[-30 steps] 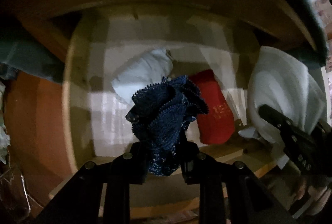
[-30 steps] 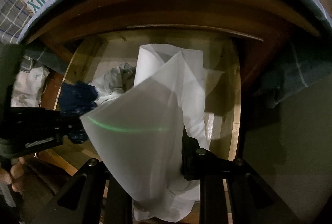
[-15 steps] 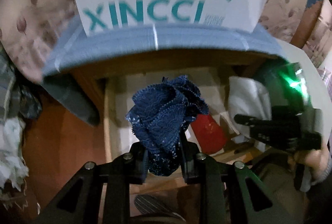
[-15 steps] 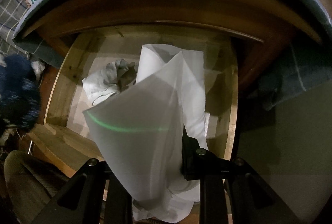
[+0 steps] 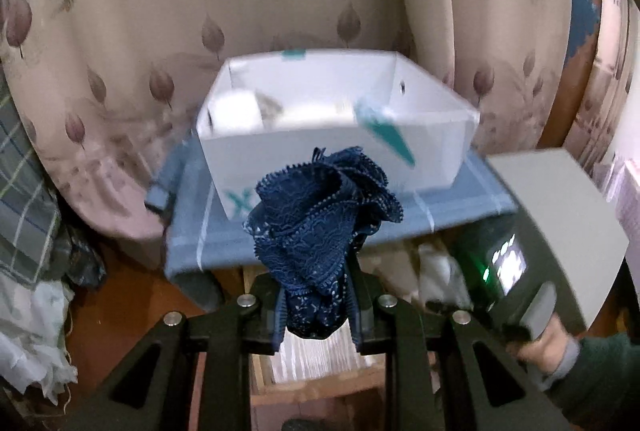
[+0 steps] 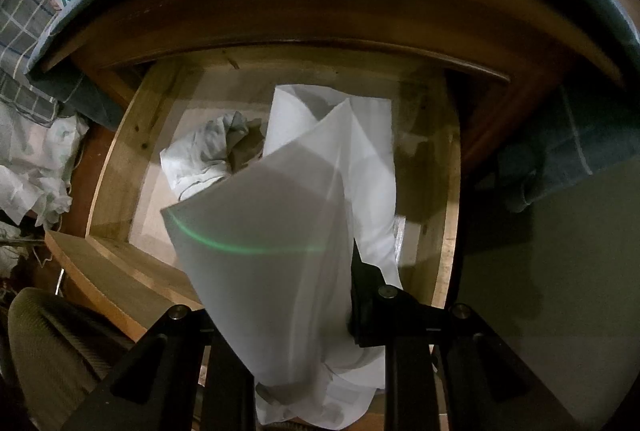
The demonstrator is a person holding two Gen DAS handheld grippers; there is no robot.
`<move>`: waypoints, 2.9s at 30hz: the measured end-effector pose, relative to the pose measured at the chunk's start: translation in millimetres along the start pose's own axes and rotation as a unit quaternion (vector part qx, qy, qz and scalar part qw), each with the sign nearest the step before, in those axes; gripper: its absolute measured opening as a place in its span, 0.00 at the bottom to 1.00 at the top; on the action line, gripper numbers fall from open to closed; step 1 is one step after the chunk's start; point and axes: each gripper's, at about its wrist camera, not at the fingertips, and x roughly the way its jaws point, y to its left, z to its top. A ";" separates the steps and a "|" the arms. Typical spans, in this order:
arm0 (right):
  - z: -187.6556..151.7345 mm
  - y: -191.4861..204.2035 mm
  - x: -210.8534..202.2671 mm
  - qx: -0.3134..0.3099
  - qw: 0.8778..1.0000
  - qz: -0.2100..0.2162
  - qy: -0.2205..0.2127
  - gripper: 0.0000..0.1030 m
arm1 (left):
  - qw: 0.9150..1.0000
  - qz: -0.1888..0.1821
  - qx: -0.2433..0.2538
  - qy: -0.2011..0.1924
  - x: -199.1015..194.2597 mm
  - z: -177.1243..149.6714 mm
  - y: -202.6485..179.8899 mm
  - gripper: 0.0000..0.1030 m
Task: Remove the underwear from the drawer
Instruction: 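Lift the navy lace underwear with the left tool and carry it over the box, then lower the navy underwear into the box and open the left tool, then raise the left tool and return it over the drawer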
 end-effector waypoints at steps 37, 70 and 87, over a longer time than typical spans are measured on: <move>-3.1 -4.3 -0.2 0.006 1.000 0.017 0.001 0.20 | 0.998 0.063 -0.015 0.024 120.7 128.7 17.3 0.24; -2.3 10.4 12.5 -0.010 1.000 -0.007 0.013 0.20 | 0.993 0.099 -0.057 0.002 62.9 -19.9 38.4 0.55; -4.4 13.6 12.5 -0.017 1.000 -0.022 0.012 0.20 | 0.990 0.080 -0.097 0.065 115.3 -118.6 27.1 0.55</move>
